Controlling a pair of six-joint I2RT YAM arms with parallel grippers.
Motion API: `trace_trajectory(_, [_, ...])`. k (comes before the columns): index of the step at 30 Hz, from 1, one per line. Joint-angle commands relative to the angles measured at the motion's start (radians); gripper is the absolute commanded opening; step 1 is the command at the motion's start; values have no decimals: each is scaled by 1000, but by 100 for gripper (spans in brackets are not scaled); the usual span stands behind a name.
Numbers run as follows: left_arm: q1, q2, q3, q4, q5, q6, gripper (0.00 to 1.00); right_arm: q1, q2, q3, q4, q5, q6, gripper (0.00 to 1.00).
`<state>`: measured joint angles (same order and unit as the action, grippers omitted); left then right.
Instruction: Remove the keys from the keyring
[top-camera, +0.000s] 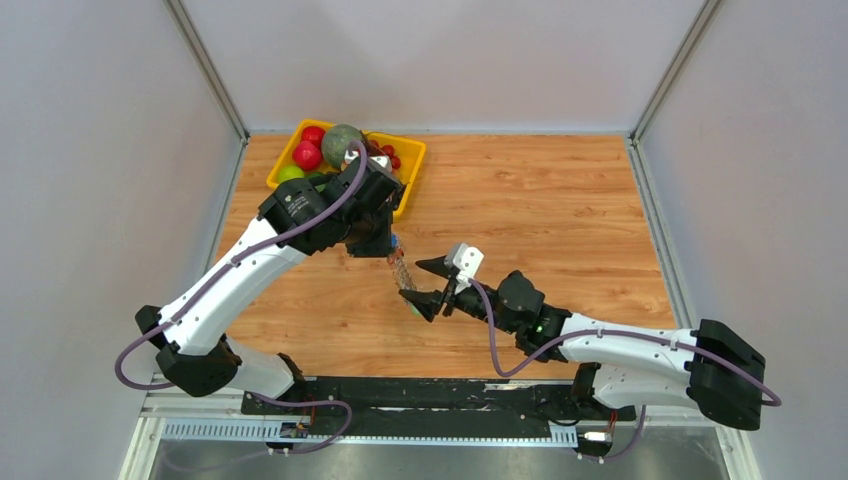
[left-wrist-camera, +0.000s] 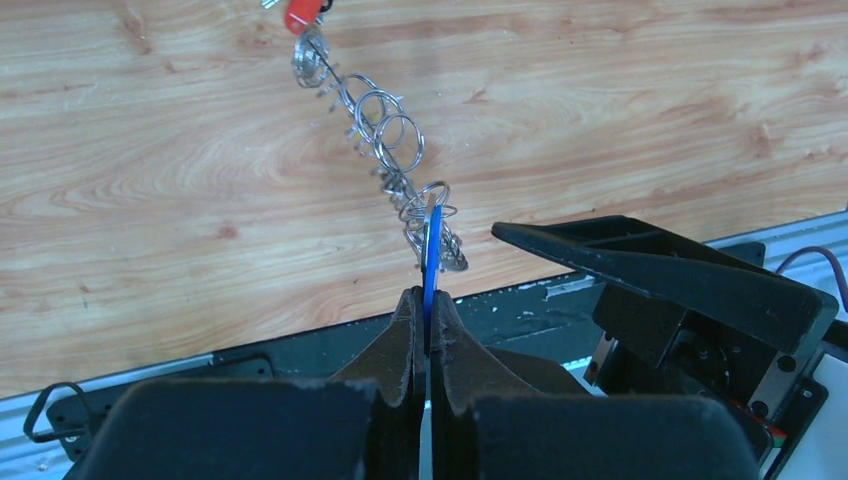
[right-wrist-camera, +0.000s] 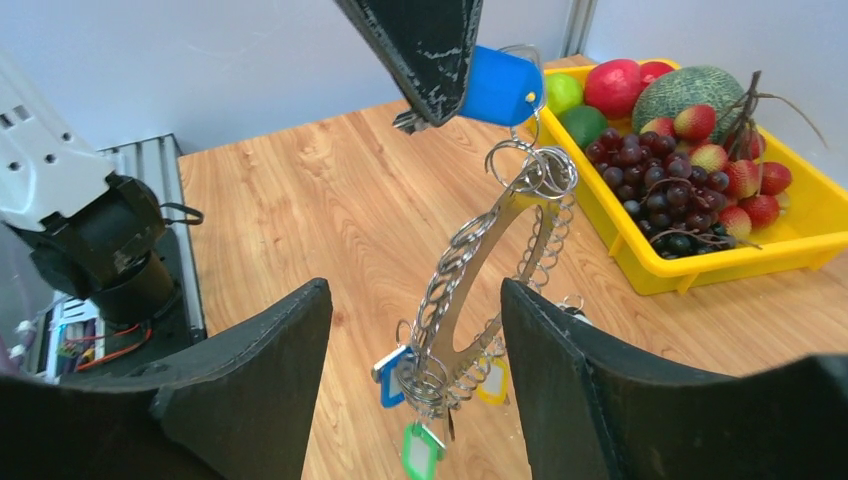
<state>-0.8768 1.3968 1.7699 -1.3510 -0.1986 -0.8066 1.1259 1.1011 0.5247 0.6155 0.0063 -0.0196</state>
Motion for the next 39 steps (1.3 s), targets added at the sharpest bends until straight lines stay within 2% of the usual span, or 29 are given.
trace_trajectory(1, [-4,-37,23,31,50,-15,0,18,37,58,29,119,-49,68])
trace_trajectory(10, [-3,-55,19,29,114,-10,0,18,32,69,-76,316,-132,66])
trace_trajectory(15, [-3,-72,4,27,122,2,0,15,-36,23,-58,321,-180,66])
trace_trajectory(19, [-3,-76,-8,30,146,8,0,14,-102,-2,-60,273,-224,64])
trace_trajectory(24, [-3,-80,-23,48,160,5,0,15,-192,-47,14,23,-239,59])
trace_trajectory(27, [-3,-82,-27,57,172,0,0,15,-182,-34,37,-74,-243,52])
trace_trajectory(34, [-4,-97,-43,77,191,-14,0,14,-87,25,51,-91,-259,50])
trace_trajectory(39, [-3,-117,-65,95,219,-25,0,14,-33,59,54,-40,-258,54])
